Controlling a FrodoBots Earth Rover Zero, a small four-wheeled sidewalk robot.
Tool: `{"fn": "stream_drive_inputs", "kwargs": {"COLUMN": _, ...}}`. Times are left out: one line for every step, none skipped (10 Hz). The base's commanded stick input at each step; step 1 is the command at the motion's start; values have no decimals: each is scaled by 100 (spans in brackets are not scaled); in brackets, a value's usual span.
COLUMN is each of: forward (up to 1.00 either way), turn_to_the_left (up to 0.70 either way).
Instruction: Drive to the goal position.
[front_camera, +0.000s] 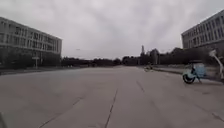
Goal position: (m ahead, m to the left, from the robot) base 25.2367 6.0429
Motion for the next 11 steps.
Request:
{"fn": "stream_drive_inputs", "kwargs": {"forward": 100, "turn_to_the_left": 0}}
{"fn": "stream_drive_inputs", "kwargs": {"forward": 100, "turn_to_the_left": 0}}
{"fn": "stream_drive_inputs", "kwargs": {"forward": 100, "turn_to_the_left": 0}}
{"fn": "stream_drive_inputs", "kwargs": {"forward": 100, "turn_to_the_left": 0}}
{"fn": "stream_drive_inputs", "kwargs": {"forward": 100, "turn_to_the_left": 0}}
{"fn": "stream_drive_inputs", "kwargs": {"forward": 100, "turn_to_the_left": 0}}
{"fn": "stream_drive_inputs", "kwargs": {"forward": 100, "turn_to_the_left": 0}}
{"fn": "stream_drive_inputs", "kwargs": {"forward": 100, "turn_to_the_left": -5}}
{"fn": "stream_drive_inputs", "kwargs": {"forward": 100, "turn_to_the_left": -30}}
{"fn": "stream_drive_inputs", "kwargs": {"forward": 100, "turn_to_the_left": -35}}
{"fn": "stream_drive_inputs", "kwargs": {"forward": 100, "turn_to_the_left": -35}}
